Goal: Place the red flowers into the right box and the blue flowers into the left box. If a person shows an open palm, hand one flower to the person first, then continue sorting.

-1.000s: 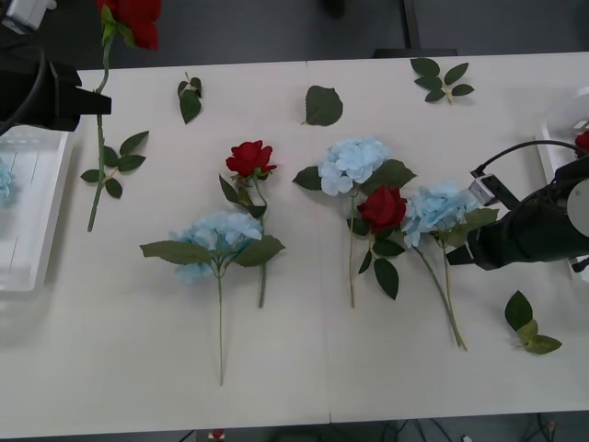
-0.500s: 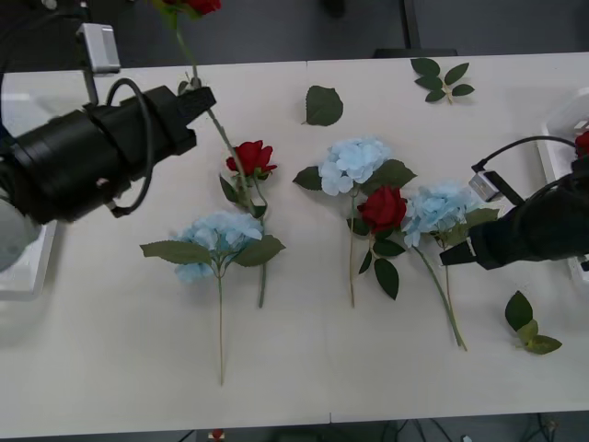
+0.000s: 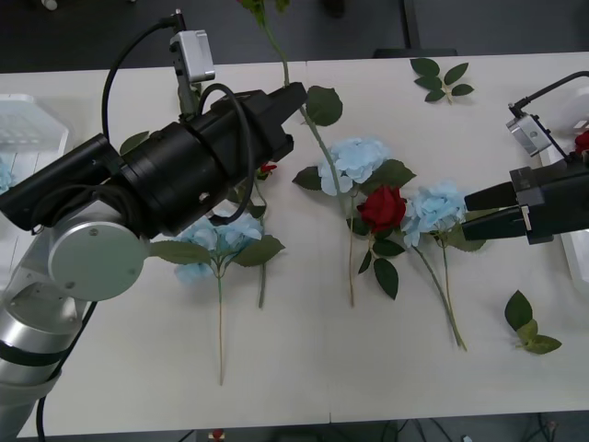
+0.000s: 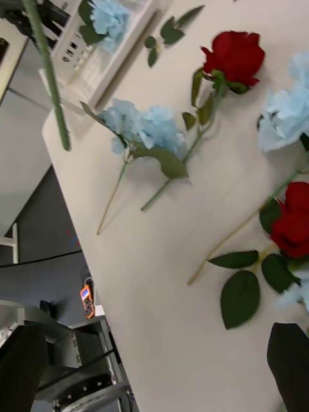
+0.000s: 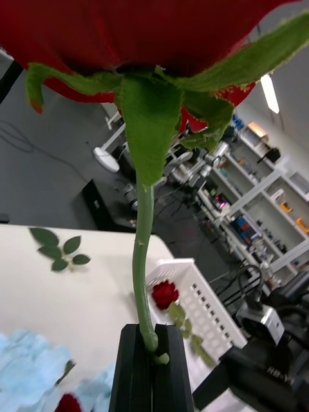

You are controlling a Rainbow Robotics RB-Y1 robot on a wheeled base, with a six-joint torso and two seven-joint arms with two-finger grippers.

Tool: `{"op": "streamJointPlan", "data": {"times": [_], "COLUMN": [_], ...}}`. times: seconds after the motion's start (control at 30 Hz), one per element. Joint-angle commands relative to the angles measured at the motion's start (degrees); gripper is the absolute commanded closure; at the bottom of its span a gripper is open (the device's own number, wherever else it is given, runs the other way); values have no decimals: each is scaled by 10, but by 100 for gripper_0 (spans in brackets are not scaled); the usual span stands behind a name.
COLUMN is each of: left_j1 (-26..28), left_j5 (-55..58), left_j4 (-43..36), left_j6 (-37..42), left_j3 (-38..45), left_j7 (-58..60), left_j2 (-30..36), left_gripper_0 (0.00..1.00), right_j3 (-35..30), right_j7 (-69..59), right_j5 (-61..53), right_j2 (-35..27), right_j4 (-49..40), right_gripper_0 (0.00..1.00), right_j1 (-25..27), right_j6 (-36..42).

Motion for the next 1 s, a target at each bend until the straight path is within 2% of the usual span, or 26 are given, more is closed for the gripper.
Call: {"op": "streamJointPlan", "data": {"times": [0.03, 0.23, 0.4, 0.67, 0.7, 0.73, 0.87, 0.9, 1.0], "left_j1": [-54, -81, -97, -102, -102, -102, -103, -103, -104], "left_j5": [7, 21, 39, 38, 37, 37, 37, 38, 48], "left_j4": [39, 81, 110, 117, 116, 117, 116, 116, 116], "left_j6": [-59, -73, -96, -95, -96, -96, -96, -96, -105], "left_j3": [-50, -73, -88, -87, -88, -87, -85, -84, -83], "left_j7": [-2, -2, -5, -7, -7, -7, -5, -4, -5], "left_j2": [-45, -69, -82, -84, -84, -84, -84, -84, -84], "left_gripper_0": [100, 100, 100, 100, 100, 100, 100, 100, 100], "right_j3": [12, 30, 73, 106, 106, 106, 106, 106, 106], "right_j7": [-3, -15, -18, -23, -27, -28, -49, -49, -52], "right_j5": [-31, -32, -32, -29, -25, -24, -20, -21, -20], "right_j2": [30, 80, 103, 110, 110, 110, 110, 110, 110], "right_j4": [-8, -17, -17, -17, -17, -17, -17, -17, -17], "right_gripper_0": [1, 1, 0, 3, 81, 90, 90, 100, 100], "right_j1": [-39, -67, -86, -97, -97, -98, -100, -101, -101], "right_j6": [-5, -39, -88, -118, -118, -117, -113, -112, -113]}}
